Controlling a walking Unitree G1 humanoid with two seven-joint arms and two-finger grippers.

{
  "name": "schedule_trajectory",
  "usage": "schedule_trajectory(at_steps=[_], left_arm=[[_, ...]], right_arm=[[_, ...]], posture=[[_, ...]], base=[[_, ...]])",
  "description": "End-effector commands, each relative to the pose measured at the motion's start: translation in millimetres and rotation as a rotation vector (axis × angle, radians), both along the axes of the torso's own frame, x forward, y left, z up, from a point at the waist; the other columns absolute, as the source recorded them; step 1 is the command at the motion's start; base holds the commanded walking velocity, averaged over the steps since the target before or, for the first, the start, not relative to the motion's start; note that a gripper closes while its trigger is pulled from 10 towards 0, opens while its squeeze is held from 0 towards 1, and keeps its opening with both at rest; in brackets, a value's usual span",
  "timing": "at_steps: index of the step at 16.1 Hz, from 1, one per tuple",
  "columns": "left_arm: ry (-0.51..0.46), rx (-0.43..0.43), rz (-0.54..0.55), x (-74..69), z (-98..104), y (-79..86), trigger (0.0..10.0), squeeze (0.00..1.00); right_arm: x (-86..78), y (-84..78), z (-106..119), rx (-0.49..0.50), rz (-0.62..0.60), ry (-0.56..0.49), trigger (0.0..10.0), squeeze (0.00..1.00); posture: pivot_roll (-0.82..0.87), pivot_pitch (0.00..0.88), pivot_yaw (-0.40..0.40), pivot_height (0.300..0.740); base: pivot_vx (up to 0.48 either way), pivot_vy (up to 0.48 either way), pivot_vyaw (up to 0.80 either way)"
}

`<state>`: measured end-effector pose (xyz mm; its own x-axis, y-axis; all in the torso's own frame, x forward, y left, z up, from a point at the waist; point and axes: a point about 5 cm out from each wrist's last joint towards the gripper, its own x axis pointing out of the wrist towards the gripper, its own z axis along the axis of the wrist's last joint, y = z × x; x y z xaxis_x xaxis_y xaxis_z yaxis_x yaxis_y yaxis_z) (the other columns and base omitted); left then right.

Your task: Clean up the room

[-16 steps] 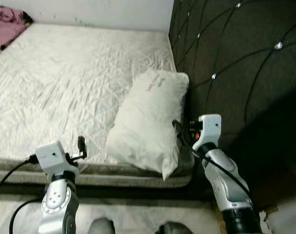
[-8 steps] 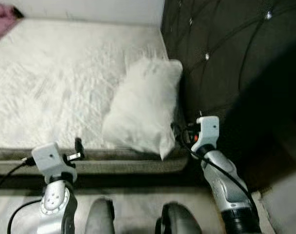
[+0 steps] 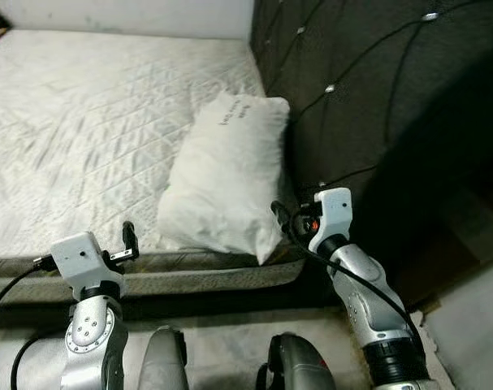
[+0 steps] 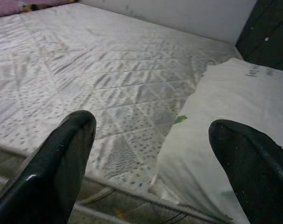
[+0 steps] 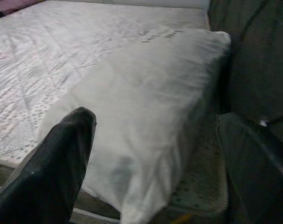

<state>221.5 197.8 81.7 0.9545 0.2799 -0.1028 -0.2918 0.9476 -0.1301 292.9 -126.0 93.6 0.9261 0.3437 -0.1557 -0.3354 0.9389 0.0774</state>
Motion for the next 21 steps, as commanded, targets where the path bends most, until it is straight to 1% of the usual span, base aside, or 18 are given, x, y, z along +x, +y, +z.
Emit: schedule_trajectory(at_steps=[1, 5, 11, 12, 15, 21], left_arm=[[-0.01, -0.001, -0.016, 1.3, 1.3, -3.8, 10.0, 0.0], [-0.008, -0.003, -0.014, 0.3, 0.2, -4.4, 10.0, 0.0], [-0.012, 0.004, -0.032, 2.8, 1.7, -4.5, 10.0, 0.0], [0.011, 0.001, -0.017, 2.7, -0.8, -3.3, 10.0, 0.0], [0.019, -0.009, -0.012, 2.8, -1.9, -3.0, 10.0, 0.0], [0.024, -0.016, -0.011, 1.7, -0.5, -3.9, 10.0, 0.0]], right_arm=[[1.9, -3.4, 0.5, 0.005, -0.001, 0.008, 10.0, 0.0], [1.6, -2.9, 0.0, 0.027, 0.014, 0.01, 10.0, 0.0], [3.4, -2.0, 2.1, 0.045, 0.017, 0.001, 10.0, 0.0], [2.6, -0.9, 2.9, 0.049, 0.029, -0.007, 10.0, 0.0], [2.0, -0.8, 3.1, 0.049, 0.037, -0.005, 10.0, 0.0], [2.6, -1.0, 2.1, 0.044, 0.049, 0.022, 10.0, 0.0]], posture=[[-0.02, 0.027, -0.06, 0.66], [-0.01, 0.022, -0.07, 0.66], [-0.01, 0.031, -0.062, 0.66], [-0.01, 0.031, -0.062, 0.66], [-0.02, 0.04, -0.06, 0.66], [-0.02, 0.072, -0.067, 0.66]], base=[[0.48, 0.0, 0.0], [0.442, 0.0, 0.0], [0.442, 0.0, 0.0], [0.0, 0.0, 0.0], [0.0, 0.0, 0.77], [0.0, 0.0, 0.0]])
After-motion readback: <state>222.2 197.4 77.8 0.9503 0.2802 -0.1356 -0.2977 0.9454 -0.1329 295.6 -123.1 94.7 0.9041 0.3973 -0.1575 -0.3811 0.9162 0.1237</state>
